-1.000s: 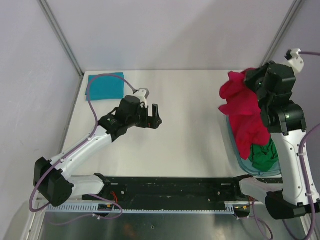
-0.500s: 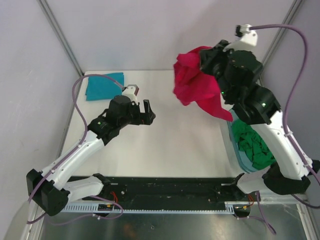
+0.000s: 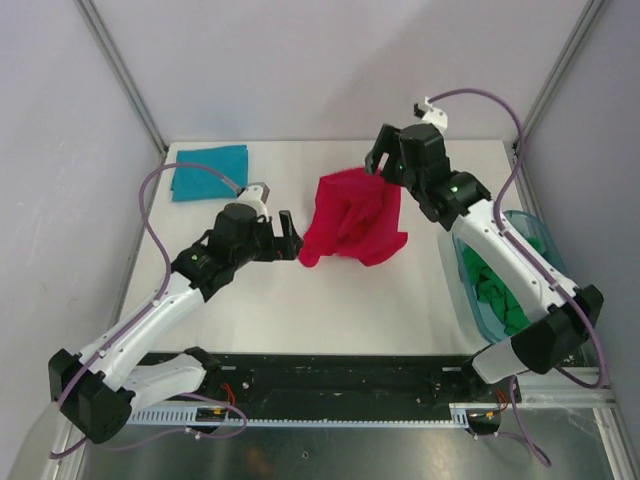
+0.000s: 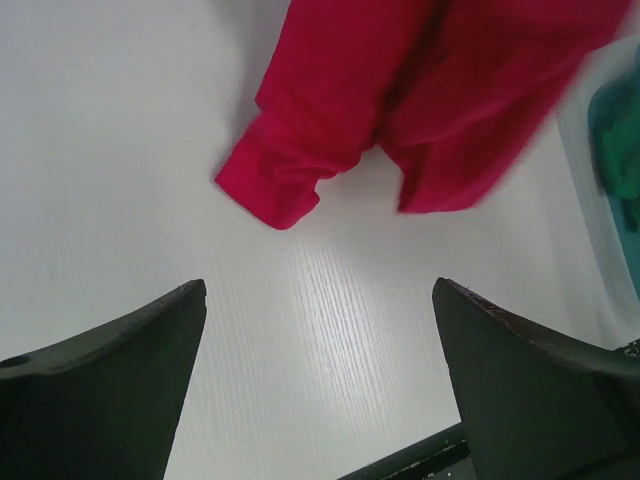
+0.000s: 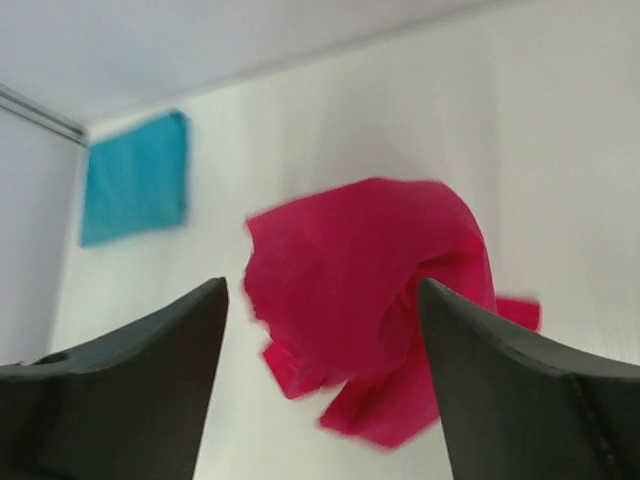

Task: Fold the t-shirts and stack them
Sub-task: Move the tshirt to the center of the board, then flatten out the tshirt

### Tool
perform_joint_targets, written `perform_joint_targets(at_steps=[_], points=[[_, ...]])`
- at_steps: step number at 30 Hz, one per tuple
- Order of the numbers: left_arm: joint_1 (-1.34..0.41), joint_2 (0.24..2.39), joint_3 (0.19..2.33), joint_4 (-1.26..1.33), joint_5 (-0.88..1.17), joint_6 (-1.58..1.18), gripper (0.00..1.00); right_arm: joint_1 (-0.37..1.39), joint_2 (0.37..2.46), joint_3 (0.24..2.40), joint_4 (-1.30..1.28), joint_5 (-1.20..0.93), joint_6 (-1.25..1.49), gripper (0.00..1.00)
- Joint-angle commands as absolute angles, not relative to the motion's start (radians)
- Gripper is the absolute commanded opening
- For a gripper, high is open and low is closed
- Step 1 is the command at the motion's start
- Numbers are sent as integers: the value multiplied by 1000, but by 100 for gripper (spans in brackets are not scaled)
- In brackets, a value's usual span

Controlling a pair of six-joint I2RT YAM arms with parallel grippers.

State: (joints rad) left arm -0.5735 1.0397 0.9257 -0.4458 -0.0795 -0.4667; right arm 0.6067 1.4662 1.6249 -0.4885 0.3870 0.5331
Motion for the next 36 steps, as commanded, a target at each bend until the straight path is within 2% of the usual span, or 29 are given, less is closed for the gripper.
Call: perform_joint_targets(at_steps=[1,5,9,16,27,36], points=[[-566,1034,889,-445,-83,-523,99,502,1481,1518,-507,193,608,85],[-565,1062,861,-443,-64,-558,99,480,1446,1451,-559,187,577,88],[-566,1099,835,-437,-39,-597,100,521,1402,1362,-587,210,573,87],[-566,1150,815,-406,-10,-634,99,668,1375,1158,-516,248,646,68],[-563,1145,788,-394,-21,-654,99,834,1586,1130,-457,343,709,63],[-557,1131,765,-384,-32,-672,99,900,1736,1165,-504,519,754,65]])
